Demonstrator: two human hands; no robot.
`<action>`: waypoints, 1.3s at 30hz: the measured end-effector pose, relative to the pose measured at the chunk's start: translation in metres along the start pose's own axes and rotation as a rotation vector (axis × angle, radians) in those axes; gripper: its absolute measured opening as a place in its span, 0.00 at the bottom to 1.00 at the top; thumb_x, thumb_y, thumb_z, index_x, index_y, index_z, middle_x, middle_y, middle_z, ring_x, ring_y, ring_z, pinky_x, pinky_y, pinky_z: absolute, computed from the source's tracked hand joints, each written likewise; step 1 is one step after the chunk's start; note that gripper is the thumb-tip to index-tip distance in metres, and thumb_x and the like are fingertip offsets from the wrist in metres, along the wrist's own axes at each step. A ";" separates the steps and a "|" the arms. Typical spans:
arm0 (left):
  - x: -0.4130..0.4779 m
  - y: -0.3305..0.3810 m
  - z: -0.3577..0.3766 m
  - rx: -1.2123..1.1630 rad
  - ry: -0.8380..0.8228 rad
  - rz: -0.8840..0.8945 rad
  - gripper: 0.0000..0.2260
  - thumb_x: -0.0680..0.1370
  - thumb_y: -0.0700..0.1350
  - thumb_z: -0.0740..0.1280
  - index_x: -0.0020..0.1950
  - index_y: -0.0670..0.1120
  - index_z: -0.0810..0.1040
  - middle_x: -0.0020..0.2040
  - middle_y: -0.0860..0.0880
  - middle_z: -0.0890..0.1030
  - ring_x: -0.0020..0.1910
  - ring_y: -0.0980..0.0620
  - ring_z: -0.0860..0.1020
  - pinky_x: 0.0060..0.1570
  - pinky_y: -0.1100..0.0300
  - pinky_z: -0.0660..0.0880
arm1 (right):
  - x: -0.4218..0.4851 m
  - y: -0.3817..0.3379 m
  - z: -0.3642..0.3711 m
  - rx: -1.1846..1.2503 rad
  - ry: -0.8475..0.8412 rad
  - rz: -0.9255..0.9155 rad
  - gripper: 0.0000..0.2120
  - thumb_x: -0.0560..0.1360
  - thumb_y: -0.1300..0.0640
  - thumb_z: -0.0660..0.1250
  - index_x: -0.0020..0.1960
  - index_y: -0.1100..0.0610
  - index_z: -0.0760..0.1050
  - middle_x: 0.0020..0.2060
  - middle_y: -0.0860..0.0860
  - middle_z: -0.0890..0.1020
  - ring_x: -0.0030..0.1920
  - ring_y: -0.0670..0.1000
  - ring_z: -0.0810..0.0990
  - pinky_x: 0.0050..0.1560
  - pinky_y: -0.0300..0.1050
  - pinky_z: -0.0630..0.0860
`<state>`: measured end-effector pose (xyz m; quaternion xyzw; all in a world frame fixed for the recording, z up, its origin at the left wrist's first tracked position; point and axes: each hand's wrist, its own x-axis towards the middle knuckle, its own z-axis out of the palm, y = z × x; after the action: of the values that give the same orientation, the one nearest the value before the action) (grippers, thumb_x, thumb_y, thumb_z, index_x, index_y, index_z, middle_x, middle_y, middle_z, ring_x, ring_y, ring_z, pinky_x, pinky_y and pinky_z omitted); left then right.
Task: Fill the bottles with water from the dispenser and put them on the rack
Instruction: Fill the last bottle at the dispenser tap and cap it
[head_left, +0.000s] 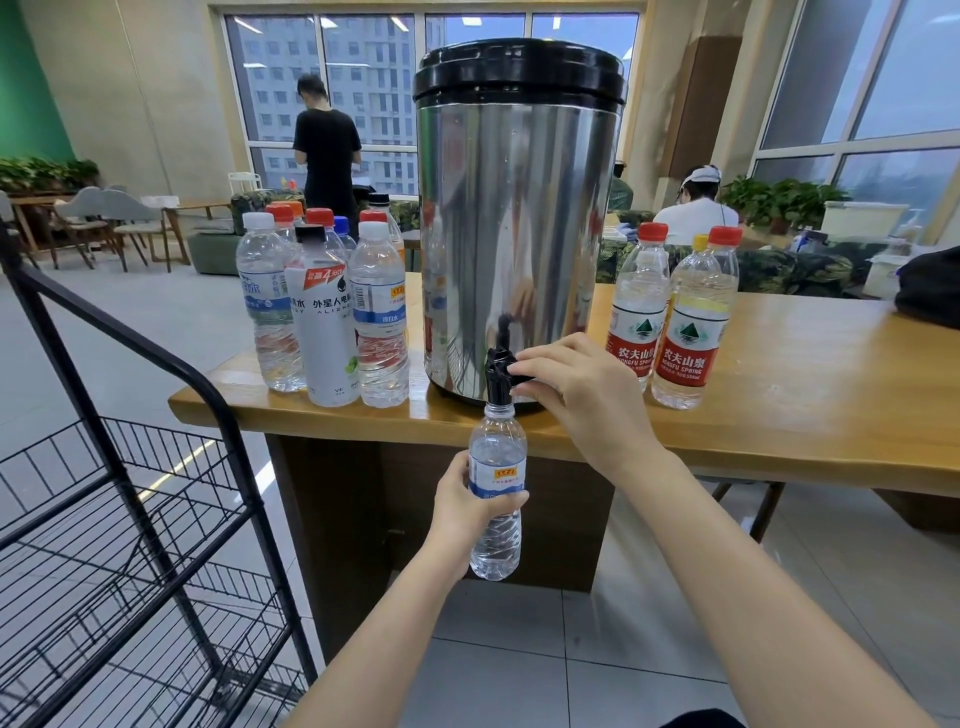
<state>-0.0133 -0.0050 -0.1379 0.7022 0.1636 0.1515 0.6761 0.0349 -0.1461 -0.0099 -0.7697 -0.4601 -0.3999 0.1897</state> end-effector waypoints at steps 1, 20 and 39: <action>0.000 0.000 0.000 -0.001 -0.001 0.004 0.29 0.67 0.38 0.79 0.65 0.49 0.73 0.59 0.51 0.79 0.58 0.53 0.78 0.49 0.64 0.76 | 0.001 0.000 0.001 -0.014 0.013 -0.019 0.10 0.73 0.57 0.70 0.54 0.57 0.83 0.50 0.51 0.85 0.48 0.53 0.79 0.41 0.48 0.79; -0.001 -0.002 -0.007 0.016 -0.028 0.025 0.29 0.66 0.38 0.80 0.62 0.51 0.74 0.56 0.55 0.81 0.55 0.57 0.79 0.44 0.67 0.77 | 0.031 0.027 -0.008 0.296 0.150 0.429 0.12 0.77 0.54 0.67 0.56 0.59 0.81 0.46 0.47 0.82 0.46 0.45 0.79 0.46 0.29 0.71; -0.016 -0.013 -0.001 0.000 -0.003 0.001 0.29 0.66 0.38 0.80 0.62 0.51 0.74 0.55 0.53 0.81 0.56 0.53 0.80 0.52 0.59 0.80 | -0.058 0.097 0.030 0.127 -0.458 0.724 0.17 0.78 0.50 0.66 0.65 0.52 0.76 0.60 0.52 0.80 0.59 0.52 0.77 0.58 0.47 0.75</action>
<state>-0.0283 -0.0102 -0.1510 0.7027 0.1620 0.1508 0.6762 0.1166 -0.2080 -0.0667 -0.9371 -0.2143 -0.0975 0.2576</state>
